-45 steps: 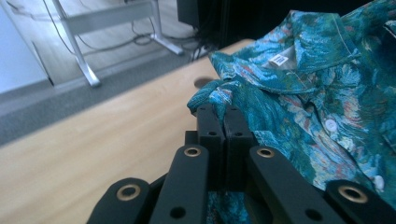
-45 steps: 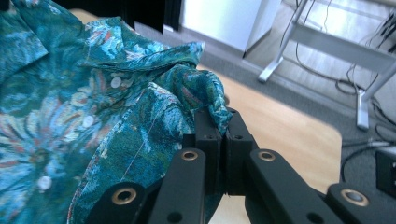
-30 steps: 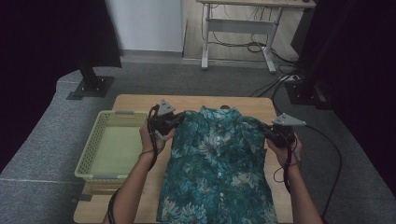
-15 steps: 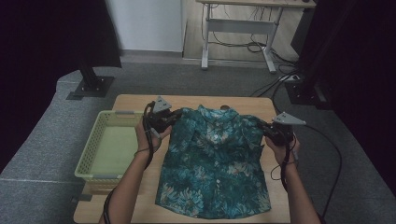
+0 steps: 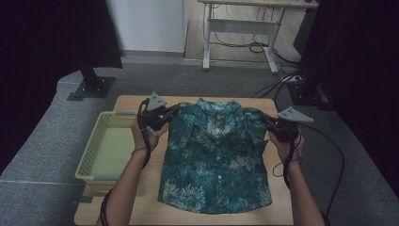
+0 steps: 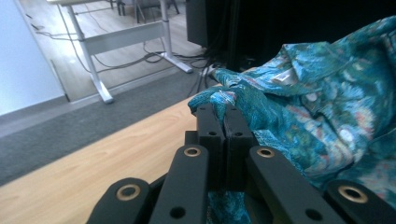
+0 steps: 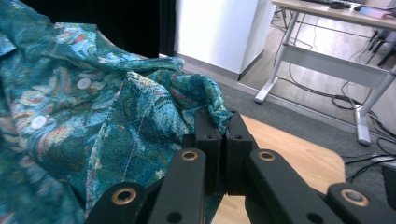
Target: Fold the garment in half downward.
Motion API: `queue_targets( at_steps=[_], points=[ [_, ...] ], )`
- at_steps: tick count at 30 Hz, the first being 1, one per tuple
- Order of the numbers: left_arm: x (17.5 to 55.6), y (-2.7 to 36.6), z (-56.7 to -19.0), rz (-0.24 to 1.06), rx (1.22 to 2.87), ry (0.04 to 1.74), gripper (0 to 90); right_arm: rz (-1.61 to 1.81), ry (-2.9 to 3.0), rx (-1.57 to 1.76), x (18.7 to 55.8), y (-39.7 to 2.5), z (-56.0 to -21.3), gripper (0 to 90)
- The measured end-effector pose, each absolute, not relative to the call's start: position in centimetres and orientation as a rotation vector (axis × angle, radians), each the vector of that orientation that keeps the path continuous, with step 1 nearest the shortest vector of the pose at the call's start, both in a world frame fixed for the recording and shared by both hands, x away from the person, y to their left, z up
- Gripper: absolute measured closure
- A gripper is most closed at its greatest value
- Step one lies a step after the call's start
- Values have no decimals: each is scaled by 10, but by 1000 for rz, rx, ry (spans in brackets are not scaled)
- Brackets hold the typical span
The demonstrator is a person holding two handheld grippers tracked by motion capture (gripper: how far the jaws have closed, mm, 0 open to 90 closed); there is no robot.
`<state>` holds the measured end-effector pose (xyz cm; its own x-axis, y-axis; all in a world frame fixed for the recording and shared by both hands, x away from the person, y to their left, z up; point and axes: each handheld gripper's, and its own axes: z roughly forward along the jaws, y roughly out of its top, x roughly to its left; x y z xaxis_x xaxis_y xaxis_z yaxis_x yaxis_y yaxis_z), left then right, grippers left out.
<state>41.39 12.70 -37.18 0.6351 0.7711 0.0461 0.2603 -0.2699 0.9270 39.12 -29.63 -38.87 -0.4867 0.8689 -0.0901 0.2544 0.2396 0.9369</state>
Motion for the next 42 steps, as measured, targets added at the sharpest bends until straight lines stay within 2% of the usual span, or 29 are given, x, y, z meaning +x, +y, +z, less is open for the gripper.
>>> queue_targets(
  at_steps=[13,42],
  points=[
    [382,135,-410,556,1864,795,882,1251,1978,957,351,-298,-410,861],
    [310,137,-474,468,1894,770,880,1224,2143,886,284,-264,-471,859]
  ],
)
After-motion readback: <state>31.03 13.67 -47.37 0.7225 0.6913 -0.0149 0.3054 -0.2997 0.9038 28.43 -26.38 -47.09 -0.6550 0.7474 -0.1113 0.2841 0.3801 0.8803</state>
